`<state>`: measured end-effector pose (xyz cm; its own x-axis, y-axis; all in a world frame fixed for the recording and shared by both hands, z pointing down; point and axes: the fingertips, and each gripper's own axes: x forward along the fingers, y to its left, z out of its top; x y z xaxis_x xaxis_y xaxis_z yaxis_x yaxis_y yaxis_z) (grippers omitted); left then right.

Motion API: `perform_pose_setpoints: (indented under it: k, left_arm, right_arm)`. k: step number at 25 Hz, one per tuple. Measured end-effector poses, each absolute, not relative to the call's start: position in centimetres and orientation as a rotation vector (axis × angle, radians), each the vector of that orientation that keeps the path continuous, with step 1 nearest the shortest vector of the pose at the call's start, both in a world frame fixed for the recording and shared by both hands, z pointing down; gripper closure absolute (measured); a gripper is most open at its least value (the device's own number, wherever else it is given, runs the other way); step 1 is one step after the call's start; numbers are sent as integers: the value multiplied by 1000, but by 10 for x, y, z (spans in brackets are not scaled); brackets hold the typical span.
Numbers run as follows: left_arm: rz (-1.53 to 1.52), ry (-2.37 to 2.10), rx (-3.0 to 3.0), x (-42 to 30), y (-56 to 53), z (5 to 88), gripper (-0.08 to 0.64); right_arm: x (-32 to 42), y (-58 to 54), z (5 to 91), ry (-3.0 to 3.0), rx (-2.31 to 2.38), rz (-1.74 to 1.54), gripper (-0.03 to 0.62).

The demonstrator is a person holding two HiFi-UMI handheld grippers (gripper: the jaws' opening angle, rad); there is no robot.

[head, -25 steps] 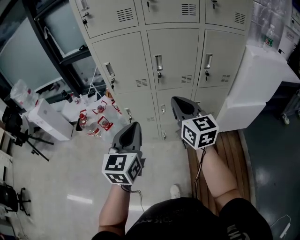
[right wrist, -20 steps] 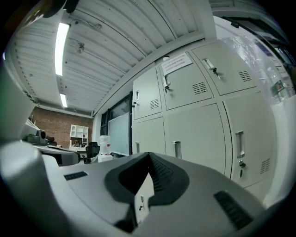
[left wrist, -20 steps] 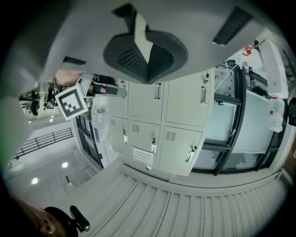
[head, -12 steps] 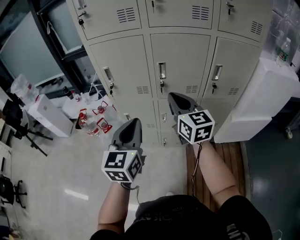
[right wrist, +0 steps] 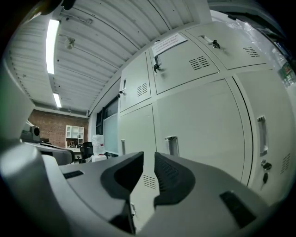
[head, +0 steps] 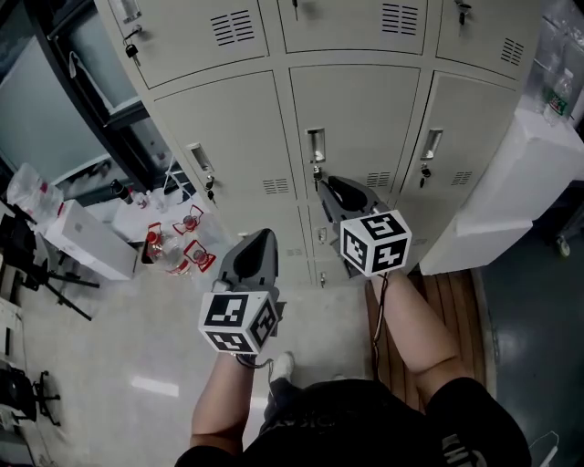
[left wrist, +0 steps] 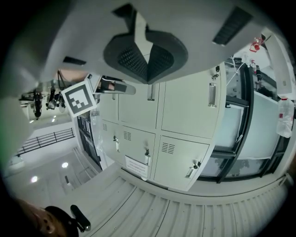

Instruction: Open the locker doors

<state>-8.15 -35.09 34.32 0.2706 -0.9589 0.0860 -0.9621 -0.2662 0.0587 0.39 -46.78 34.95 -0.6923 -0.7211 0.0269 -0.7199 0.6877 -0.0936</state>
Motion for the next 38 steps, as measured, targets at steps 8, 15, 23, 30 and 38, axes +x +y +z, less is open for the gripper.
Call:
perform_pose_setpoints:
  k: [8, 15, 23, 30, 38]
  left_arm:
    - [58, -1671, 2519, -118, -410, 352, 561]
    - [67, -1532, 2575, -141, -448, 363, 561]
    - [69, -1422, 2618, -157, -475, 371, 561]
    - [77, -1363, 2640, -165, -487, 375, 561]
    - [86, -1311, 2661, -160, -490, 379, 561]
  right_arm:
    - [-29, -529, 359, 2800, -1483, -77, 444]
    - [-45, -574, 373, 2725, -1721, -9, 413]
    - [-52, -601, 380, 2633, -1900, 35, 388]
    - [-51, -608, 381, 2559, -1987, 22, 452]
    - [-50, -608, 381, 2564, -1982, 4, 485]
